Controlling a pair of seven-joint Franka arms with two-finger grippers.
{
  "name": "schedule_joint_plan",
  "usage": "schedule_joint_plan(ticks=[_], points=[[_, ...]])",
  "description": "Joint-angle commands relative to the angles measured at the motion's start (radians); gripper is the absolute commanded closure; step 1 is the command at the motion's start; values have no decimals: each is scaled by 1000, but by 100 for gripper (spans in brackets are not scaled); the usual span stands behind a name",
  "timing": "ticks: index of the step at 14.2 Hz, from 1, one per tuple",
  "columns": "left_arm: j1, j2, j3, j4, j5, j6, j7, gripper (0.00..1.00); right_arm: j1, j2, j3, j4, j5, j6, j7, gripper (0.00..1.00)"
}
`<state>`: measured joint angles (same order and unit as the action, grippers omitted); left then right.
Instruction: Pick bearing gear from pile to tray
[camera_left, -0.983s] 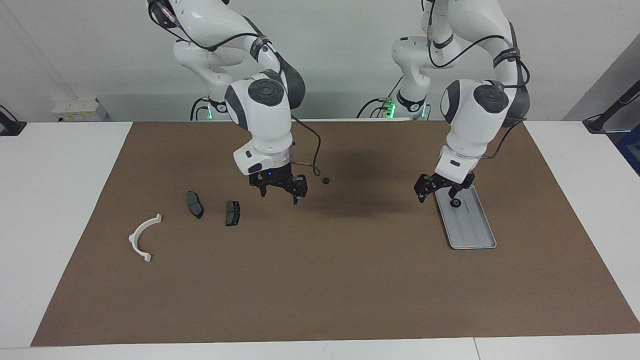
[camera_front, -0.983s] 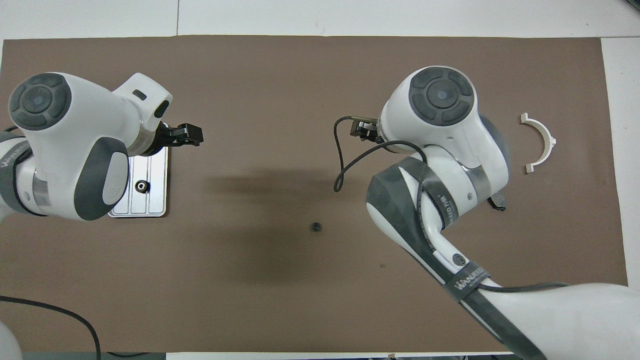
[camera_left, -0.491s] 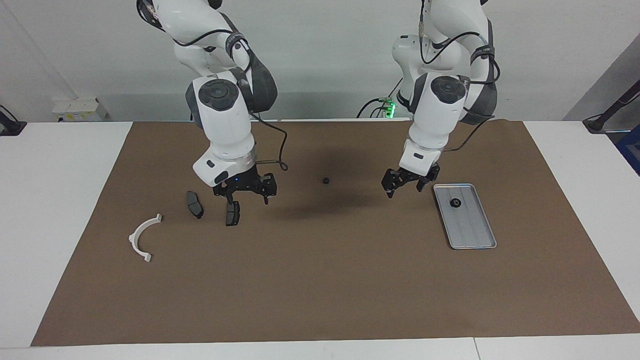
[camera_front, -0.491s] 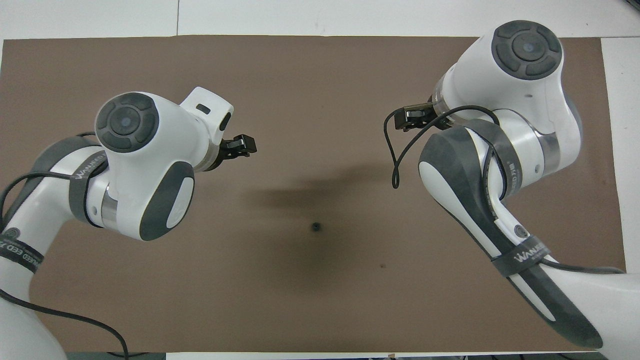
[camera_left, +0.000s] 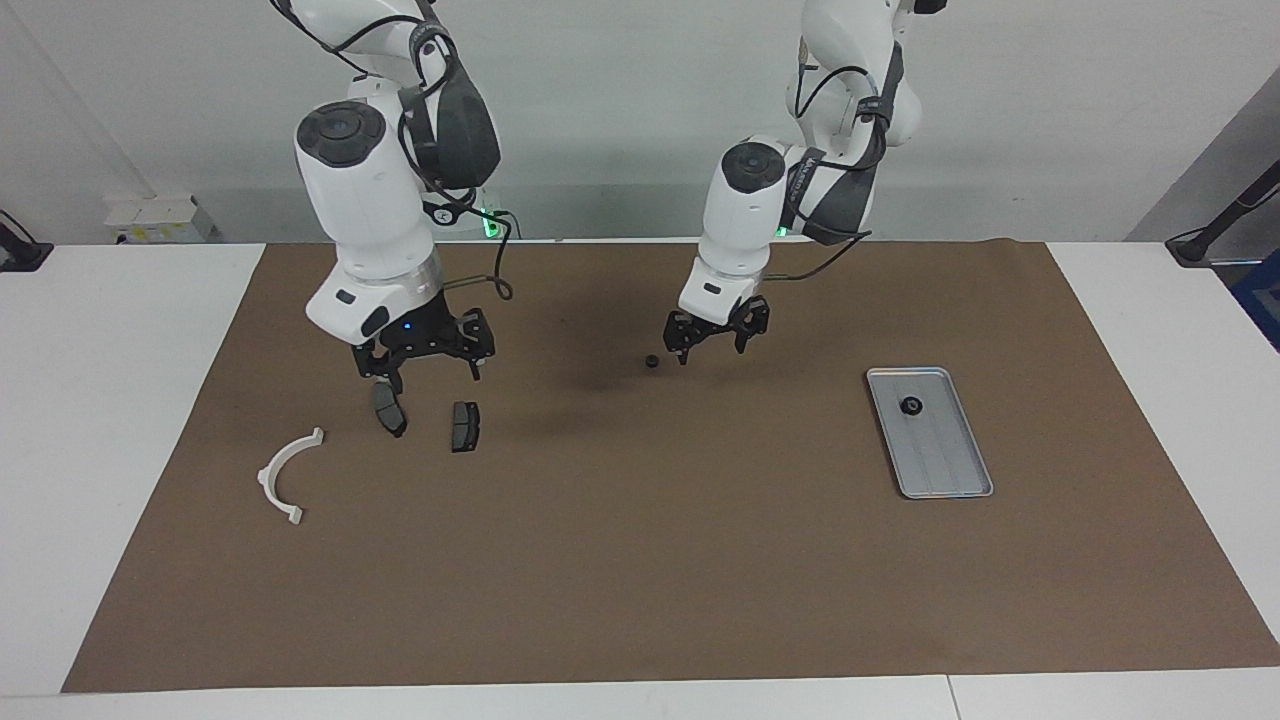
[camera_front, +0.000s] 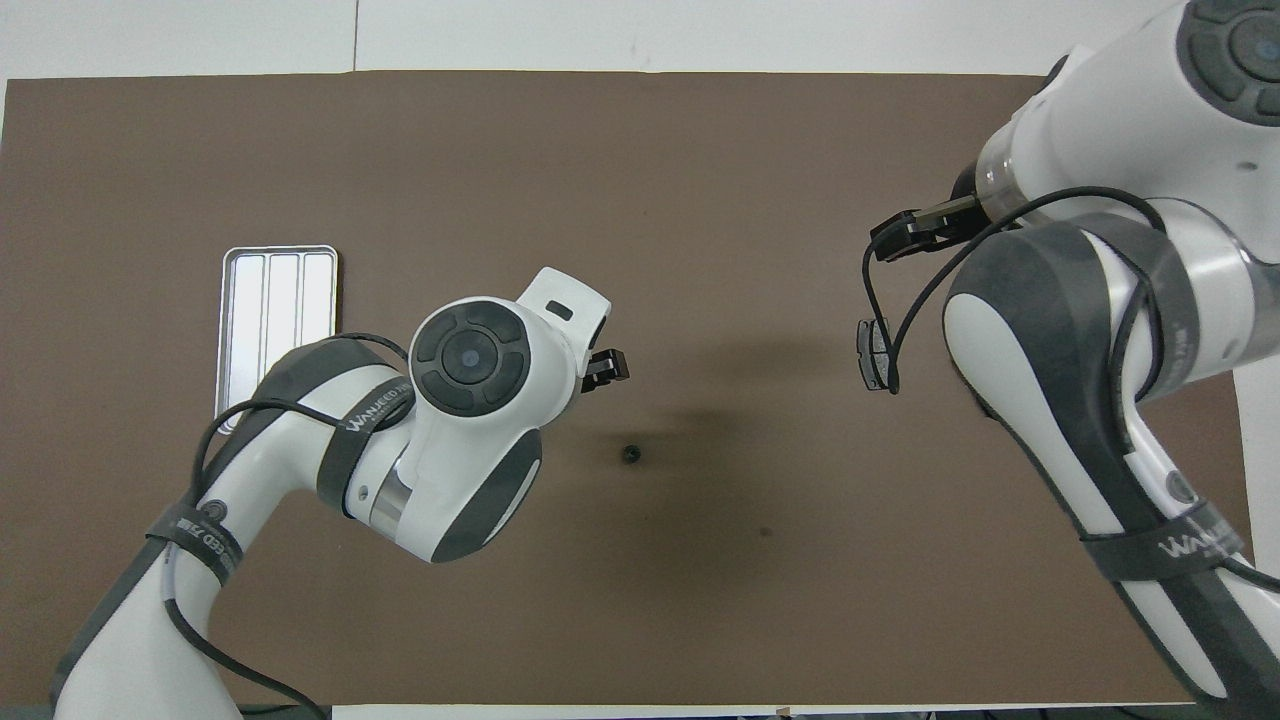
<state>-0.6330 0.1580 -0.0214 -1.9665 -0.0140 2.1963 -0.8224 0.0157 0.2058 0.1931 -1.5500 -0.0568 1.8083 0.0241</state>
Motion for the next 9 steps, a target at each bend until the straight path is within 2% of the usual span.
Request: schedule_joint_plan(ticks=[1,5,9], points=[[-46,49,18,-25,-4,85,-31,0,39,-66,-76,-25,49,-50,-52,0],[-79,121,20,-35,-4,154,-44,0,29,-134,-86,-31,49,-131,-44,0],[-125,110,20,-78,-4,135,-50,0,38,-207,-110,-88,48,-162,14,0]])
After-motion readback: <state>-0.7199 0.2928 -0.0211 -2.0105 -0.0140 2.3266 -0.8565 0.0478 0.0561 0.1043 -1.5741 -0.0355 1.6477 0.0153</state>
